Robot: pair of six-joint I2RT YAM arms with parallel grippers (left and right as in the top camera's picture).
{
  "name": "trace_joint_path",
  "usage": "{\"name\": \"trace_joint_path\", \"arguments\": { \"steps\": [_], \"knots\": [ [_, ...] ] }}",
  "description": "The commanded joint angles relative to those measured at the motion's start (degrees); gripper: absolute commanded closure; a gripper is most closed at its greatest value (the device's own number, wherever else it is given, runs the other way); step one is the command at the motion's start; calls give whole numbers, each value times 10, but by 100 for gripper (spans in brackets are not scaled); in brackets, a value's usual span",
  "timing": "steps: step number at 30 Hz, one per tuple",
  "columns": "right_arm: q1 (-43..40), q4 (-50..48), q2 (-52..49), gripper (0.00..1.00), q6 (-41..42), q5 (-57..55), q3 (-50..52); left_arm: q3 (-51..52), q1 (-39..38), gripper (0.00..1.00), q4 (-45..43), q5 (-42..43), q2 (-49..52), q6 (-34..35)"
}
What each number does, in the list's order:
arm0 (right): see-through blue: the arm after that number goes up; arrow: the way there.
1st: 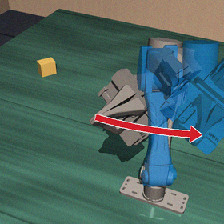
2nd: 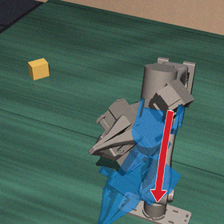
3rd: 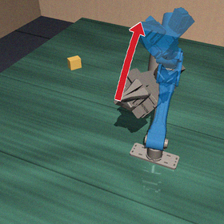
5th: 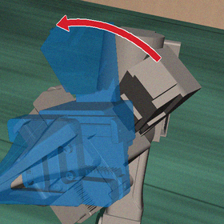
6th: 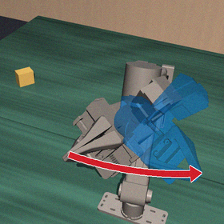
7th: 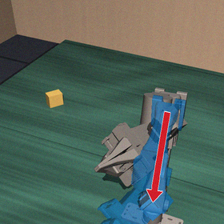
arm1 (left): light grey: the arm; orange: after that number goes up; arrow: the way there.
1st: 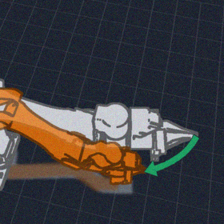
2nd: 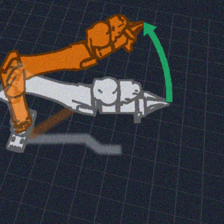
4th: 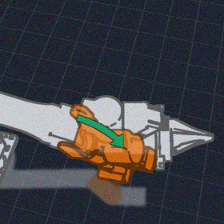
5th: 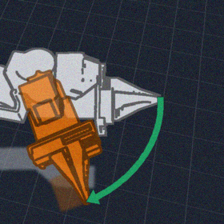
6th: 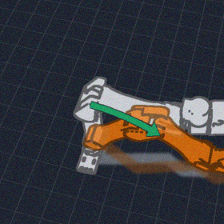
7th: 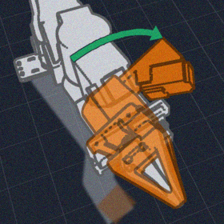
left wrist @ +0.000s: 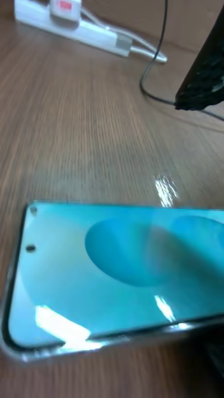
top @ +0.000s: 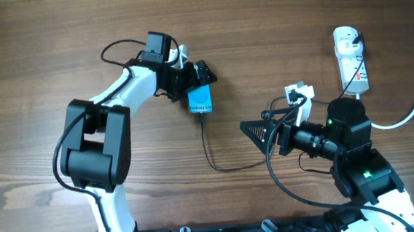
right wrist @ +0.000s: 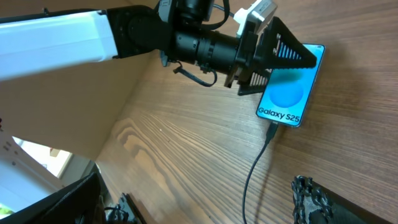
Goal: Plug charger to phone and switch on socket
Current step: 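Lower the phone flat onto the table and release with the left gripper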
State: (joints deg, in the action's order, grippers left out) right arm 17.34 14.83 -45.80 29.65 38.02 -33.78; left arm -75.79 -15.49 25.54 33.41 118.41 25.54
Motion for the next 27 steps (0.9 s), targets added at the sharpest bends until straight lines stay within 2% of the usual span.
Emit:
{"name": "trace_joint_path", "arguments": {
  "steps": [1, 8, 16, 21, 27],
  "knots": [
    [0, 2, -1, 0, -10, -8, -3, 24, 3, 0, 44, -139, 32, -7],
    [0, 15, -1, 0, -10, -8, -3, 24, 7, 0, 86, -196, 32, -7],
    [0, 27, -1, 0, -11, -24, -6, -16, 40, 0, 167, -193, 9, 0],
    [0, 60, -1, 0, -11, -57, -35, -79, 48, 0, 232, -194, -60, -40],
    [0, 122, -1, 0, -25, -83, -80, -126, 47, 0, 261, -193, -187, -43]
  ]
}}
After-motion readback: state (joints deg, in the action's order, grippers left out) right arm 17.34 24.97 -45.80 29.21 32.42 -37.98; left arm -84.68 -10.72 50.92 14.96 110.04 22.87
